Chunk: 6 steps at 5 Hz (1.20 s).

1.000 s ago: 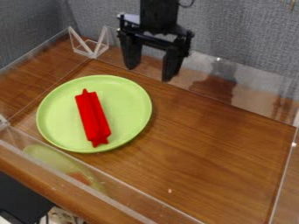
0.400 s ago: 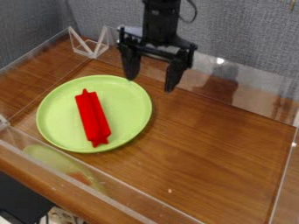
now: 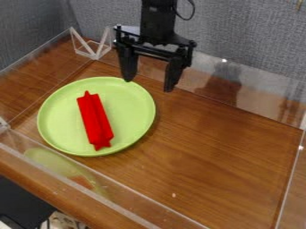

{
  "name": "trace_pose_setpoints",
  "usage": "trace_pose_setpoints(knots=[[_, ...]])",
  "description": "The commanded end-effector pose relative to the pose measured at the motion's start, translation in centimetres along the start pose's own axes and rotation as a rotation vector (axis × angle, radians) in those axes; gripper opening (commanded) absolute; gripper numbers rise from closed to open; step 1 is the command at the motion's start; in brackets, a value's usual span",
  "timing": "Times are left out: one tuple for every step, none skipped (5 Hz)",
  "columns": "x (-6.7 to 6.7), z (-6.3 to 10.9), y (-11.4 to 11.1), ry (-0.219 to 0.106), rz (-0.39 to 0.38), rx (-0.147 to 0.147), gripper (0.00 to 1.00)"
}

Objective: Move the carrot from the green plate to the table

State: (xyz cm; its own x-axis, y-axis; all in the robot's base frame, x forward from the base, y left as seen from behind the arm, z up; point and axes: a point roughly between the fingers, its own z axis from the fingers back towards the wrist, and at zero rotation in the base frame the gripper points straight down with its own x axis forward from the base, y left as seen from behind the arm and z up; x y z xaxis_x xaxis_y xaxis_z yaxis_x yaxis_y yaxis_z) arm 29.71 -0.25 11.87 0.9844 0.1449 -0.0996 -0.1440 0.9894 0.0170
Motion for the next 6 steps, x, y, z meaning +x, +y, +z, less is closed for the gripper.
trace_pose_setpoints(knots=[[0.2, 0.8, 0.0, -0.032, 0.045, -0.030, 1.00], [0.0, 0.8, -0.1, -0.027, -0.029, -0.027, 1.00], [-0.2, 0.9, -0.2, -0.024, -0.088, -0.023, 1.00], [-0.5, 1.3, -0.4, -0.031, -0.116, -0.021, 1.00], [0.0, 1.7, 0.0, -0.044, -0.197, -0.013, 1.00], [0.4, 2.3, 0.3, -0.063, -0.270, -0.005, 1.00]])
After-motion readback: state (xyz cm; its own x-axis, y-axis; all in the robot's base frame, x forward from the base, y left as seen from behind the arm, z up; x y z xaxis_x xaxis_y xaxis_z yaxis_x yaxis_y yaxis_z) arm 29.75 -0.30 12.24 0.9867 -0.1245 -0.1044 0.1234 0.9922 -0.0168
